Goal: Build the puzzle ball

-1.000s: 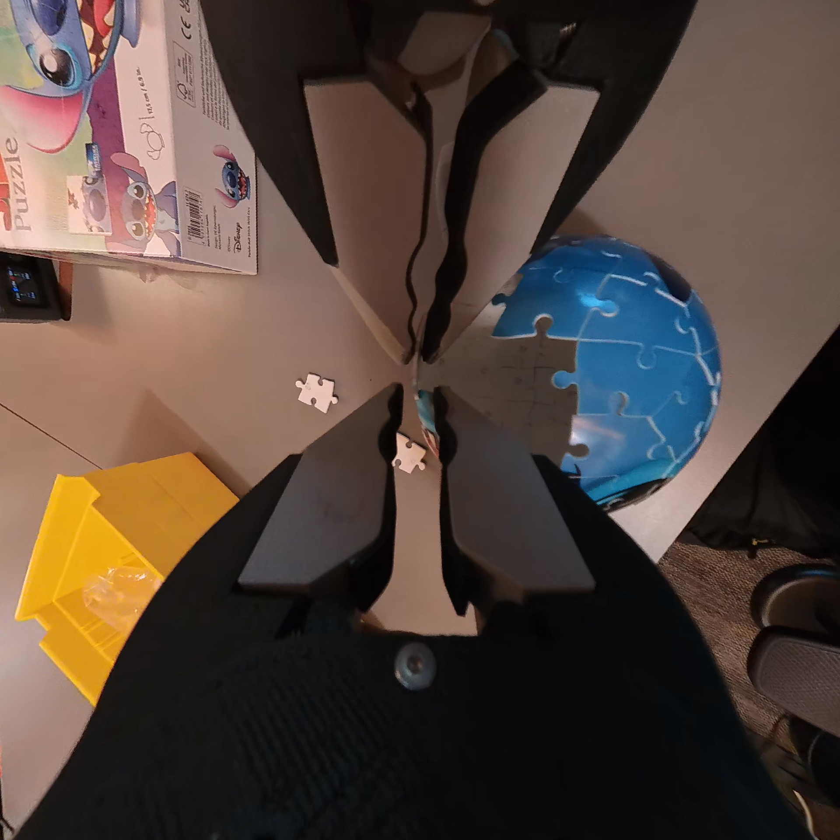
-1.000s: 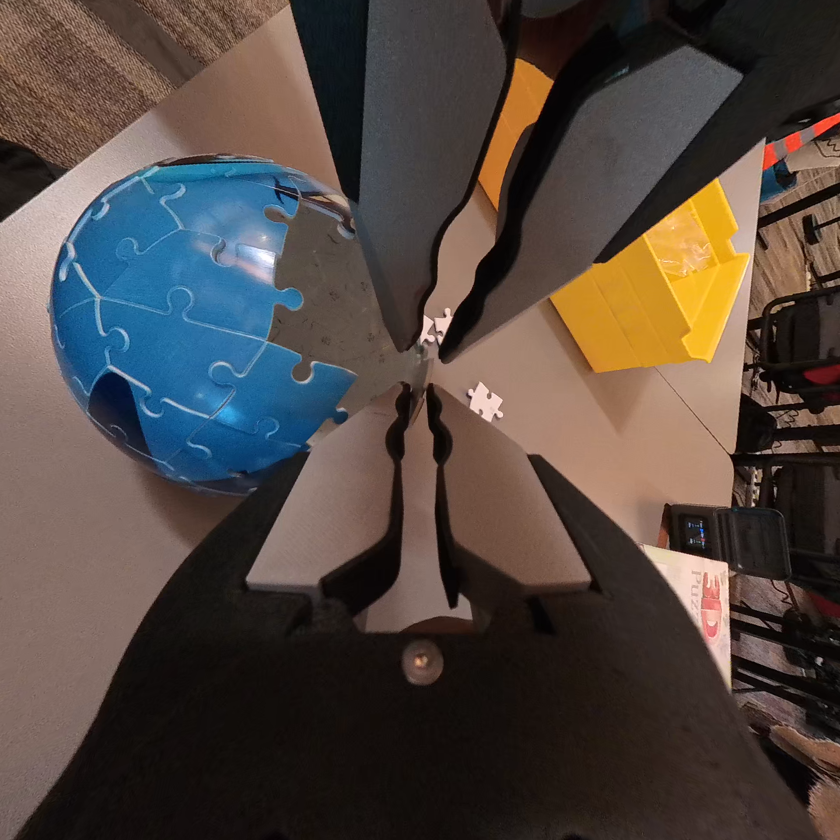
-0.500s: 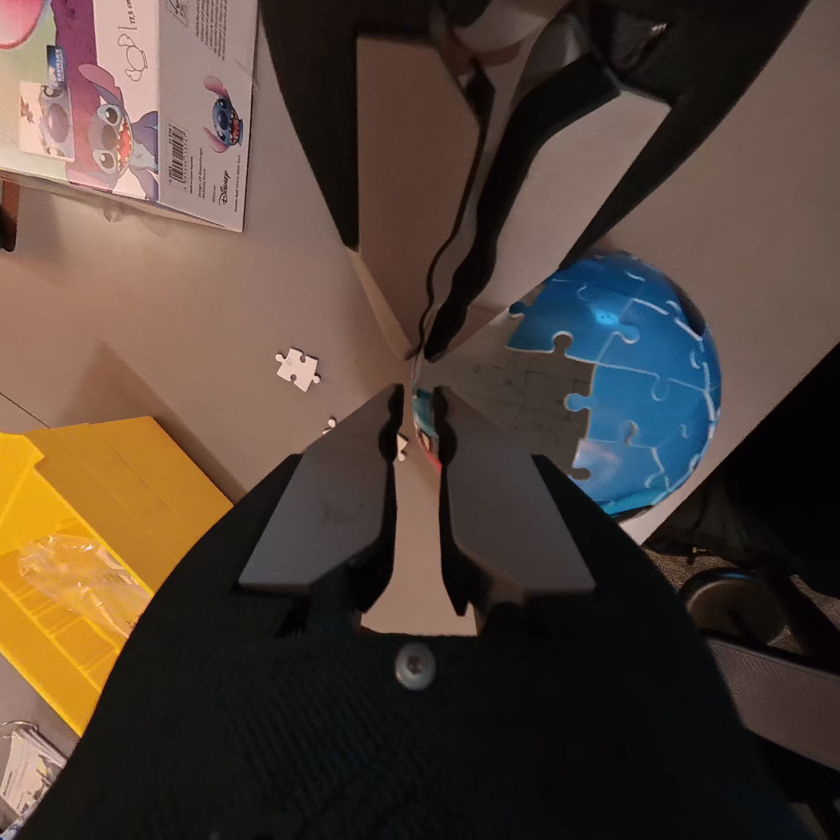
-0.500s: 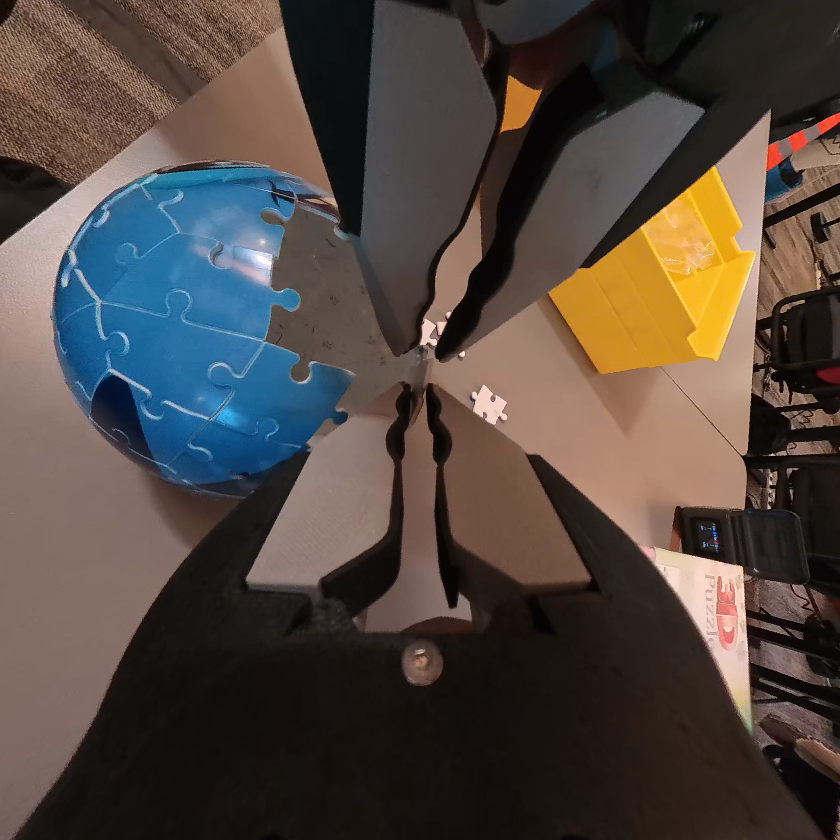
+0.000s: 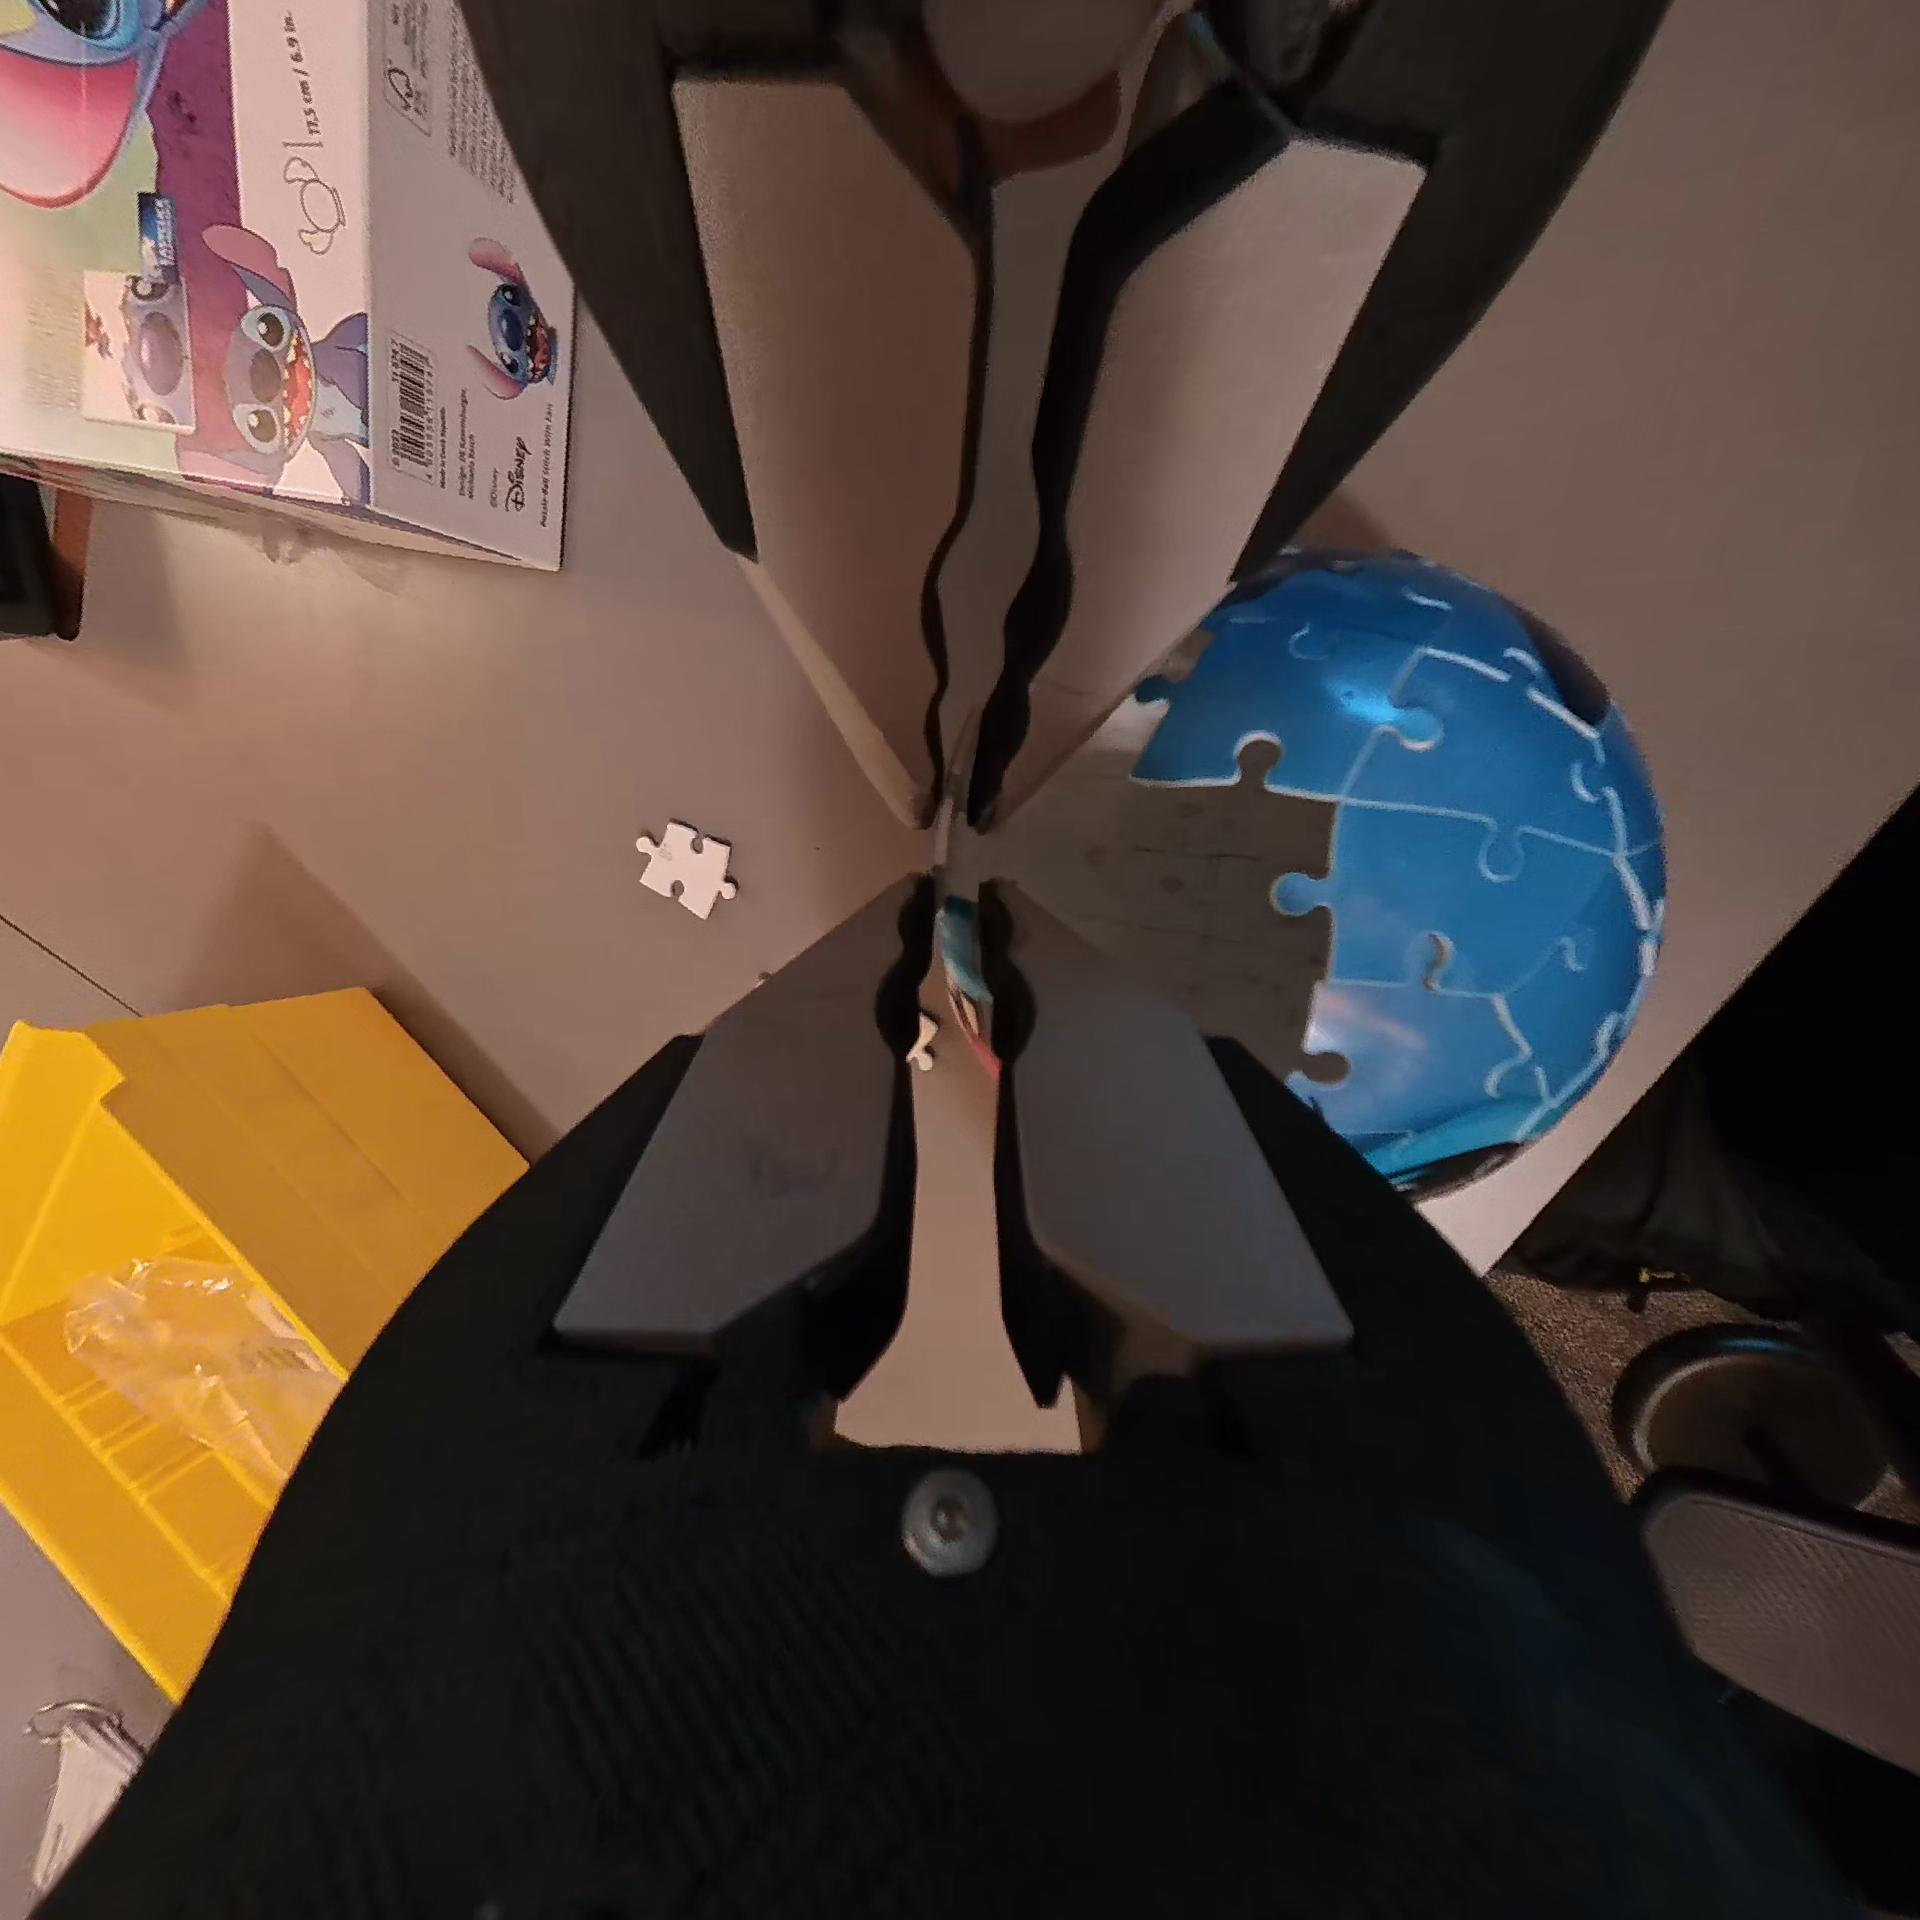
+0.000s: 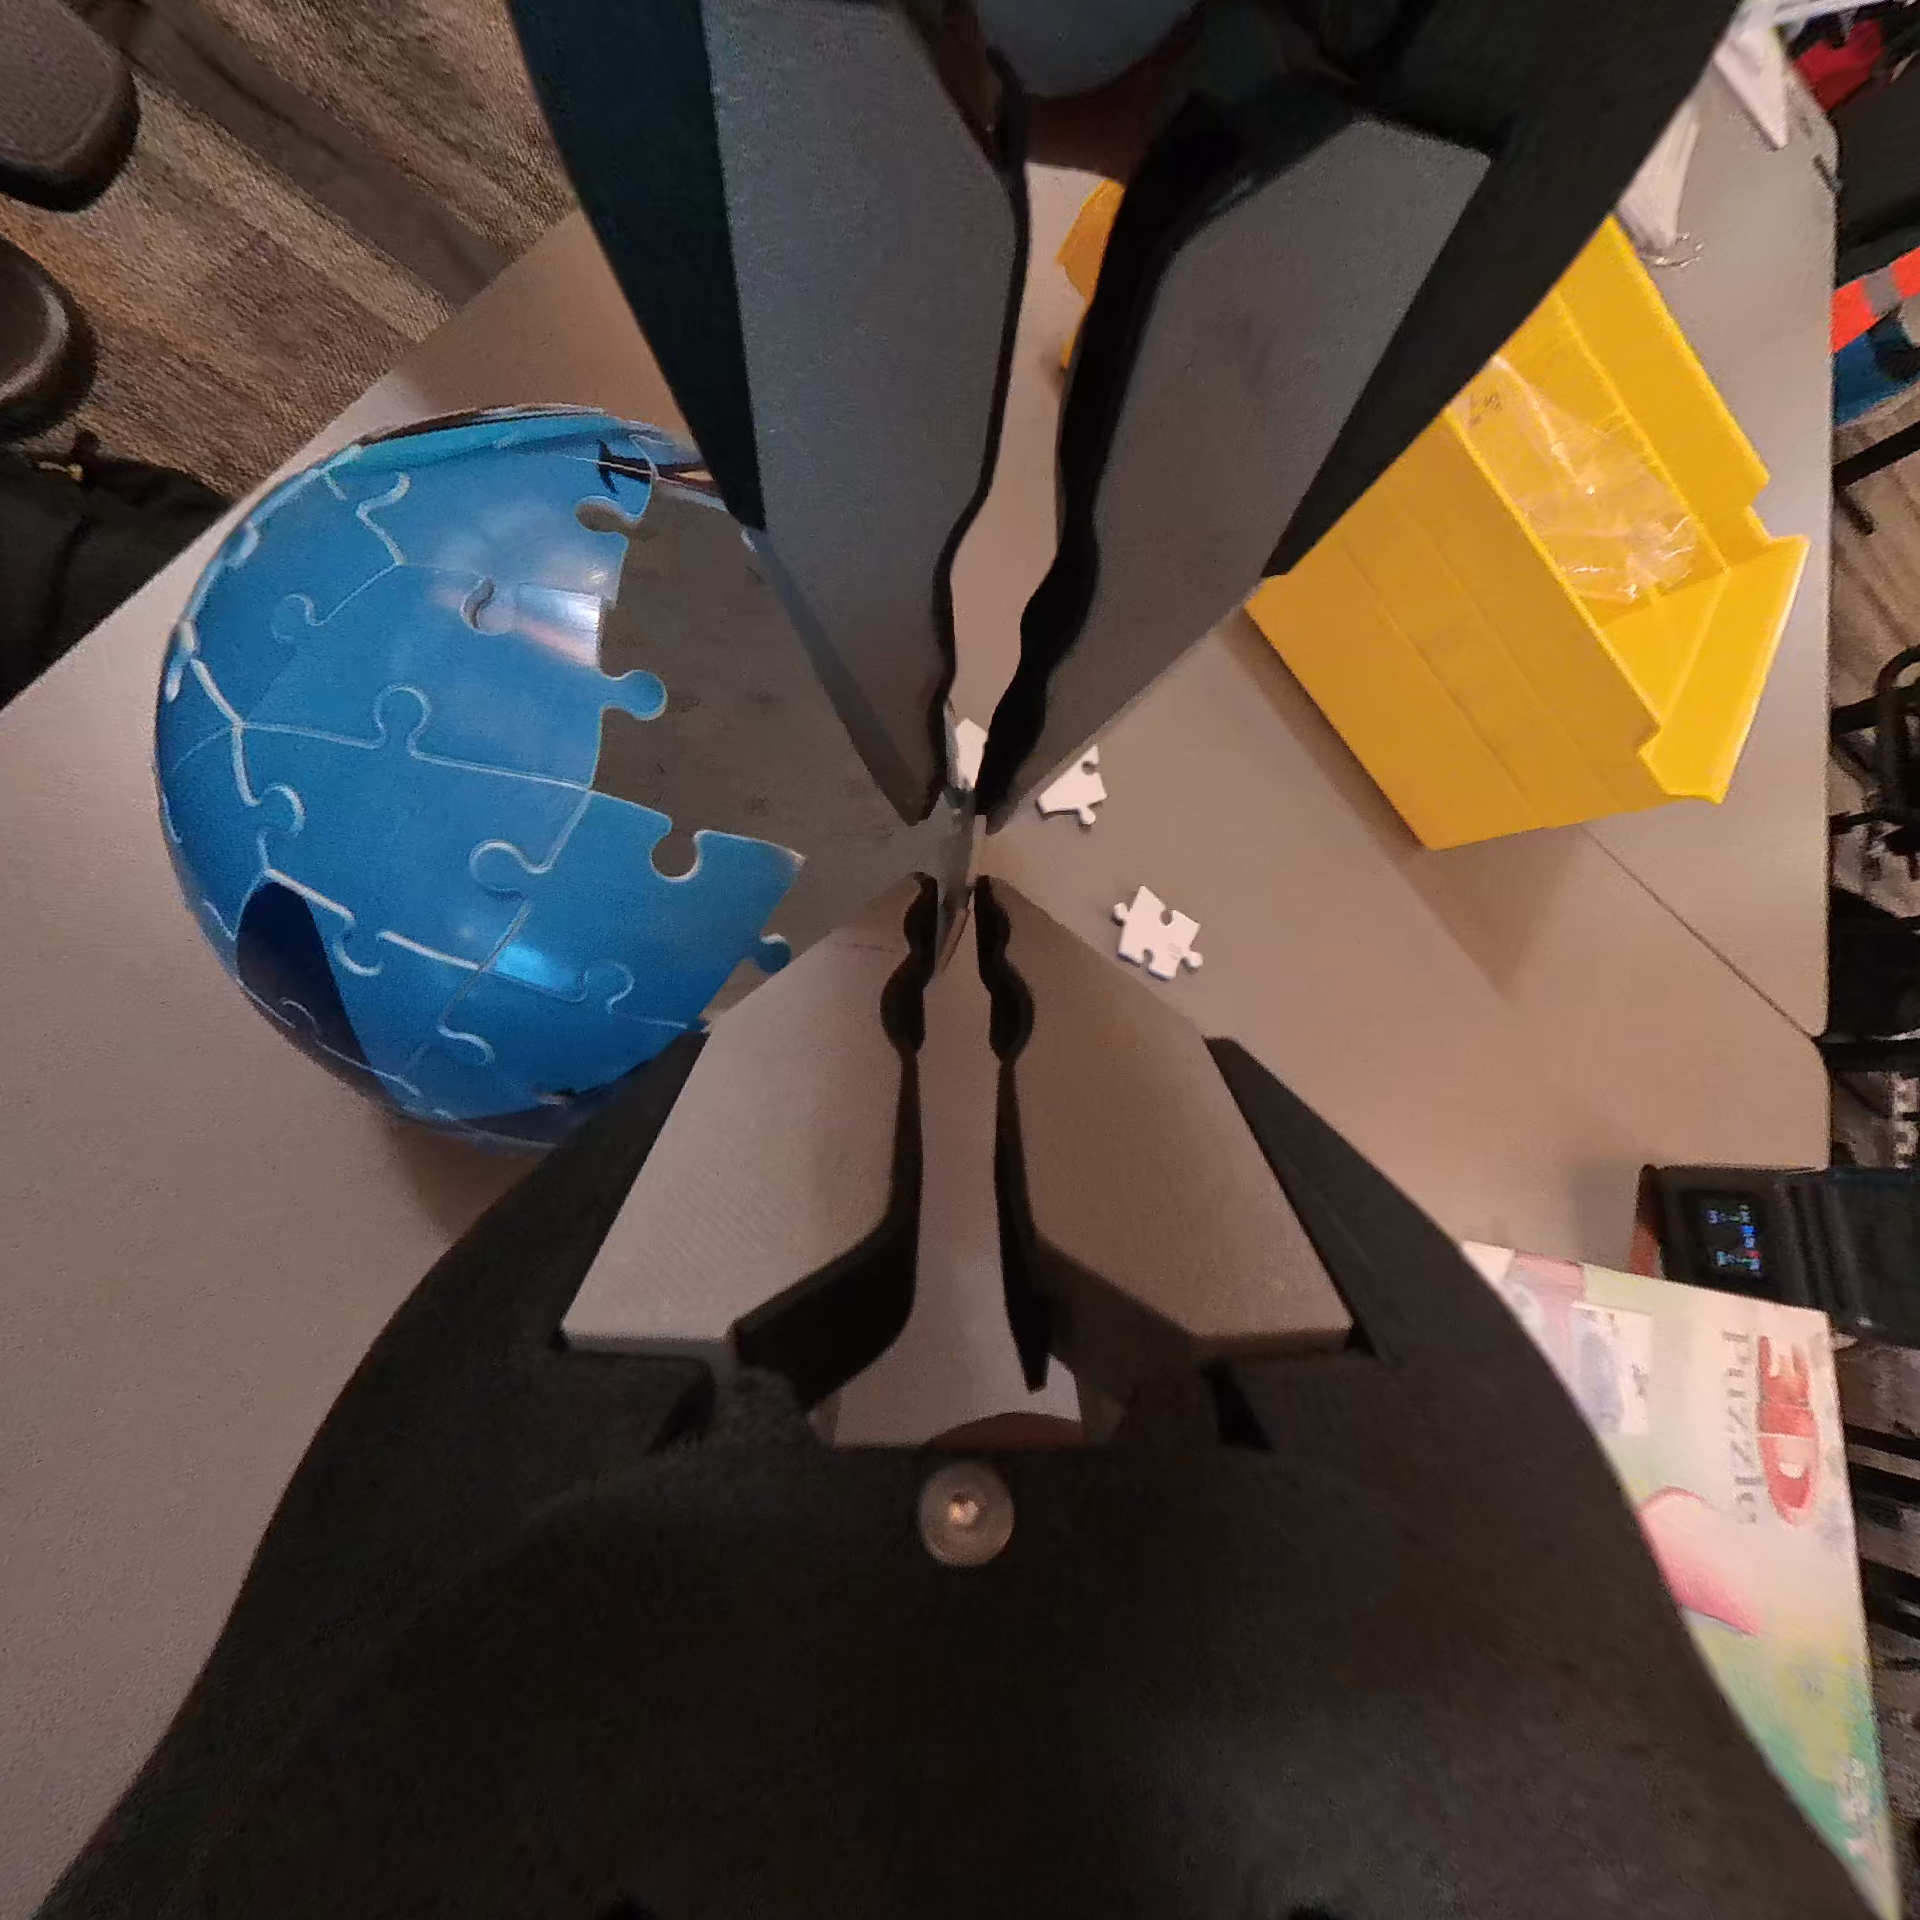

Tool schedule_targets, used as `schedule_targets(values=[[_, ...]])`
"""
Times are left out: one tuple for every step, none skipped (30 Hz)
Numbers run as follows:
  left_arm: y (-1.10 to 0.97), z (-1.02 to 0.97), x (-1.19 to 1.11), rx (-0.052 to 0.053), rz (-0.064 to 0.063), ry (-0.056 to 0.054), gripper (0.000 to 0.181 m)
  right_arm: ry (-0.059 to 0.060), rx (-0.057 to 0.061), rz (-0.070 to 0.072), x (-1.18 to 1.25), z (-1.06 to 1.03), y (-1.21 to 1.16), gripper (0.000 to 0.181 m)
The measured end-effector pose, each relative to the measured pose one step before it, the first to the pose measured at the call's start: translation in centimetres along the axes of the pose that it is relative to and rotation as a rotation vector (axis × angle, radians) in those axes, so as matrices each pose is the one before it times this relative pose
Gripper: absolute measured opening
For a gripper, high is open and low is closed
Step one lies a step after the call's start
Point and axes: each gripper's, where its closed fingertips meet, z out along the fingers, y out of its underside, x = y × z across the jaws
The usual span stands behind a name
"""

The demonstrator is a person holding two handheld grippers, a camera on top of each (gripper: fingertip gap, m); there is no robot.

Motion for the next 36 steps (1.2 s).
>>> schedule_targets(values=[[0.005, 0.025, 0.010, 0.0000, -0.0023, 0.0032, 0.006, -0.0142, -0.0058, 0.0152, -0.117, 0.058, 0.147, 0.004], [0.035, 0.001, 0.001, 0.0007, -0.0035, 0.0041, 0.006, -0.0117, -0.0140, 0.0087, -0.097, 0.056, 0.285, 0.006], [0.058, 0.026, 0.004, 0.0010, -0.0023, 0.0022, 0.006, -0.0006, -0.0194, 0.0033, 0.060, 0.091, 0.368, 0.010], [0.038, 0.045, -0.045, 0.0010, -0.0014, -0.0033, 0.006, 0.0026, -0.0051, 0.0014, 0.071, 0.101, 0.109, 0.011], [0.036, 0.009, -0.014, 0.0008, -0.0006, -0.0015, 0.006, -0.0039, 0.0038, 0.0006, -0.055, 0.080, -0.061, 0.009], [0.060, -0.016, 0.021, -0.0003, -0.0004, 0.0004, 0.006, -0.0070, 0.0031, 0.0001, -0.110, 0.097, -0.069, 0.007], [0.013, -0.016, 0.004, 0.0016, -0.0020, -0.0012, 0.006, -0.0069, 0.0005, -0.0008, -0.097, 0.066, -0.014, 0.005], [0.011, -0.009, 0.012, 0.0020, -0.0022, -0.0020, 0.006, -0.0022, 0.0015, -0.0019, -0.028, 0.041, -0.012, 0.005], [0.008, -0.010, -0.001, 0.0017, -0.0001, -0.0023, 0.006, -0.0015, 0.0028, -0.0005, 0.000, 0.000, -0.008, 0.004], [0.010, 0.003, 0.007, 0.0004, -0.0017, -0.0014, 0.006, -0.0028, 0.0033, 0.0050, 0.000, 0.009, -0.004, 0.004], [0.024, 0.007, -0.001, -0.0003, 0.0000, -0.0014, 0.006, -0.0026, 0.0025, 0.0087, 0.004, 0.029, -0.005, 0.004], [0.012, 0.005, -0.012, 0.0008, 0.0010, -0.0009, 0.006, 0.0006, 0.0028, 0.0067, 0.044, 0.052, -0.012, 0.004], [-0.014, 0.009, -0.010, 0.0029, -0.0039, 0.0023, 0.006, 0.0033, 0.0046, 0.0020, 0.049, 0.052, -0.013, 0.005], [0.015, 0.005, -0.009, 0.0014, -0.0066, 0.0035, 0.006, 0.0020, 0.0065, -0.0013, 0.016, 0.039, -0.018, 0.005], [0.047, 0.007, 0.014, 0.0002, -0.0033, 0.0029, 0.006, 0.0002, 0.0069, -0.0005, -0.006, 0.041, -0.004, 0.005], [0.040, 0.021, 0.007, 0.0007, -0.0002, 0.0010, 0.006, -0.0024, 0.0032, 0.0029, -0.030, 0.038, 0.013, 0.004], [0.015, 0.011, 0.005, 0.0011, -0.0012, 0.0007, 0.006, -0.0031, -0.0025, 0.0018, -0.032, 0.015, 0.030, 0.004], [-0.053, 0.008, 0.002, 0.0024, -0.0015, 0.0007, 0.006, 0.0006, -0.0080, -0.0043, -0.001, -0.058, 0.046, 0.004], [-0.112, -0.005, -0.039, 0.0050, -0.0016, -0.0011, 0.006, 0.0054, -0.0117, -0.0094, 0.048, -0.130, 0.037, 0.004], [-0.131, 0.010, -0.058, 0.0059, -0.0023, -0.0014, 0.006, 0.0100, -0.0125, -0.0115, 0.096, -0.172, 0.032, 0.004], [-0.107, -0.010, -0.084, 0.0056, -0.0005, -0.0046, 0.006, 0.0102, -0.0100, -0.0089, 0.099, -0.157, 0.039, 0.004], [-0.073, -0.006, -0.103, 0.0036, 0.0010, -0.0057, 0.006, 0.0105, -0.0056, -0.0042, 0.114, -0.109, 0.017, 0.004], [-0.023, 0.001, -0.020, 0.0014, 0.0003, -0.0011, 0.006, 0.0072, -0.0028, -0.0030, 0.063, -0.042, 0.025, 0.004], [-0.004, 0.027, -0.004, 0.0000, -0.0007, -0.0002, 0.006, 0.0040, -0.0022, -0.0032, 0.022, -0.004, 0.028, 0.004], [-0.020, 0.023, -0.004, -0.0001, -0.0005, 0.0000, 0.006, 0.0034, -0.0031, -0.0043, 0.008, -0.005, 0.026, 0.004], [-0.015, 0.007, -0.005, -0.0006, 0.0021, -0.0017, 0.006, 0.0029, -0.0036, -0.0053, 0.007, -0.012, 0.019, 0.003], [-0.001, 0.011, -0.020, -0.0013, 0.0019, -0.0030, 0.006, 0.0037, -0.0026, -0.0061, 0.024, -0.005, 0.004, 0.003], [0.013, 0.007, -0.002, -0.0018, -0.0013, -0.0028, 0.006, 0.0053, -0.0012, -0.0073, 0.019, 0.000, -0.002, 0.003], [0.004, 0.014, -0.031, -0.0007, -0.0017, -0.0045, 0.006, 0.0069, 0.0002, -0.0081, 0.046, 0.024, 0.009, 0.003], [0.011, 0.023, -0.044, -0.0005, -0.0010, -0.0048, 0.006, 0.0059, 0.0028, -0.0028, 0.049, 0.033, 0.007, 0.003], [0.005, 0.011, -0.038, -0.0003, -0.0045, -0.0021, 0.006, 0.0009, 0.0058, 0.0086, 0.032, 0.025, -0.003, 0.003], [-0.005, 0.017, -0.025, -0.0001, -0.0048, -0.0009, 0.006, -0.0024, 0.0072, 0.0172, 0.043, 0.003, -0.037, 0.003], [-0.040, 0.011, 0.019, 0.0021, -0.0026, 0.0007, 0.006, 0.0026, 0.0097, 0.0180, 0.129, -0.043, -0.074, 0.006], [-0.041, 0.015, 0.034, 0.0020, -0.0011, 0.0008, 0.006, 0.0037, 0.0135, 0.0113, 0.134, -0.094, -0.139, 0.010], [-0.011, 0.014, -0.025, -0.0014, 0.0017, -0.0036, 0.006, -0.0097, 0.0128, 0.0031, -0.114, -0.093, -0.139, 0.008], [0.002, 0.009, 0.002, -0.0015, 0.0014, -0.0017, 0.006, -0.0092, 0.0063, 0.0014, -0.139, -0.027, -0.049, 0.003]])
